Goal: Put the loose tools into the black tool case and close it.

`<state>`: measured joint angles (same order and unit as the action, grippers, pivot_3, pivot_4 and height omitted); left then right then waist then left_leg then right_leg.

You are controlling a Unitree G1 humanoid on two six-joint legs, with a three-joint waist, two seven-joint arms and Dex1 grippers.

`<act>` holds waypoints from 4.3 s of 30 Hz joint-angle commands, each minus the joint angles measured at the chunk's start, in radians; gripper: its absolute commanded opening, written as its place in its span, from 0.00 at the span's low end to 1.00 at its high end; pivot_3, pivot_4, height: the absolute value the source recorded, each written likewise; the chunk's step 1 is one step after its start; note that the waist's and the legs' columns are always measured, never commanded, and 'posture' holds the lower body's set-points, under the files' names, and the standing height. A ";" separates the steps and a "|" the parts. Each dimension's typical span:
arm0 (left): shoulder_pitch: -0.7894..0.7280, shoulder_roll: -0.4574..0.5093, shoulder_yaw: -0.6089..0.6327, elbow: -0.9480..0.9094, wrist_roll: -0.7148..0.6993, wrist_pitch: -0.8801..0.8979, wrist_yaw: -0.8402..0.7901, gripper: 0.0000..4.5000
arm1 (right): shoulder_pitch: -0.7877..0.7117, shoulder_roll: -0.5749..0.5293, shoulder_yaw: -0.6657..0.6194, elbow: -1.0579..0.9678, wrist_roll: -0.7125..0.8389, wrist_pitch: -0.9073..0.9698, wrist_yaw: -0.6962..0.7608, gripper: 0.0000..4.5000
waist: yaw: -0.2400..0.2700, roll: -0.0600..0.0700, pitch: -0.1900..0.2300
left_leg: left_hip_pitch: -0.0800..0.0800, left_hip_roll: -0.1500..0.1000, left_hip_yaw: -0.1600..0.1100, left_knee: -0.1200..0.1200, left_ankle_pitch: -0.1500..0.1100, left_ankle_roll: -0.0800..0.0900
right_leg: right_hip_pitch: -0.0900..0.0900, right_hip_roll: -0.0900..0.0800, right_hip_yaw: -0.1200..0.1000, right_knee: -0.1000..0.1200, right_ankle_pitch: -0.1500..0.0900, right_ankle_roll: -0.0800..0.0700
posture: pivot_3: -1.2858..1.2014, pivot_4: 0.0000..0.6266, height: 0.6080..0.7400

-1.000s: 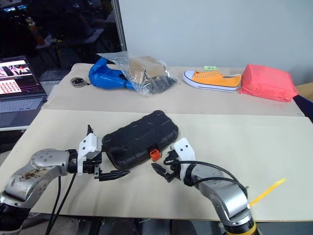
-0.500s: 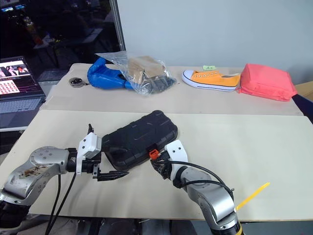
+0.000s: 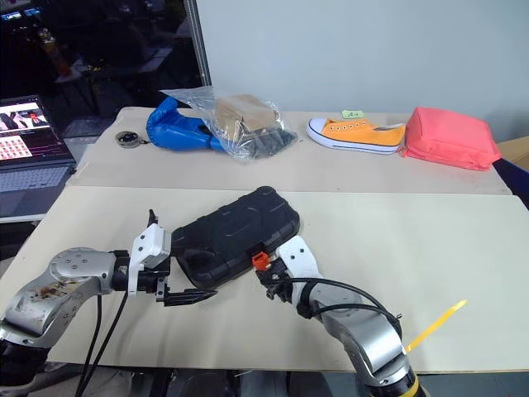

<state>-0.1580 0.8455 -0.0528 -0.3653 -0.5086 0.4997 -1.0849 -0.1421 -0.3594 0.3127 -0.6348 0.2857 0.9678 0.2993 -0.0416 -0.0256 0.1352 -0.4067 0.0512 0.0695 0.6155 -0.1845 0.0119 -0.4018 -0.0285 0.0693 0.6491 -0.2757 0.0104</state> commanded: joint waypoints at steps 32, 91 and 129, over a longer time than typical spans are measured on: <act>0.016 0.004 -0.007 -0.015 0.013 0.025 0.009 1.00 | 0.034 0.007 0.009 -0.003 -0.045 -0.202 0.066 0.26 | -0.004 0.000 0.000 | 0.001 0.001 -0.001 0.000 0.000 0.000 | 0.000 0.003 0.000 0.001 0.000 0.000 | 0.52 0.24 1.00; 0.044 -0.024 -0.016 -0.019 0.017 0.041 0.054 1.00 | -0.129 0.055 -0.023 0.231 -0.008 -0.238 0.166 0.01 | -0.005 0.000 0.000 | 0.004 0.000 -0.002 0.000 0.000 0.000 | 0.000 0.003 0.003 0.008 -0.001 -0.002 | 0.52 0.24 1.00; 0.059 -0.039 -0.016 -0.025 0.014 0.048 0.082 1.00 | -0.114 0.016 0.077 0.386 -0.146 -0.386 0.211 0.01 | -0.005 -0.002 -0.002 | 0.019 0.002 -0.003 -0.002 0.000 0.000 | 0.013 0.001 0.002 0.007 -0.006 0.001 | 0.52 0.24 1.00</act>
<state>-0.1100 0.8079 -0.0493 -0.4007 -0.5078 0.5310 -1.0032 -0.2797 -0.3328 0.3417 -0.3314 0.1875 0.5783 0.5115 -0.0468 -0.0276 0.1333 -0.3877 0.0527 0.0664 0.6134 -0.1847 0.0116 -0.3883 -0.0272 0.0718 0.6559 -0.2814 0.0110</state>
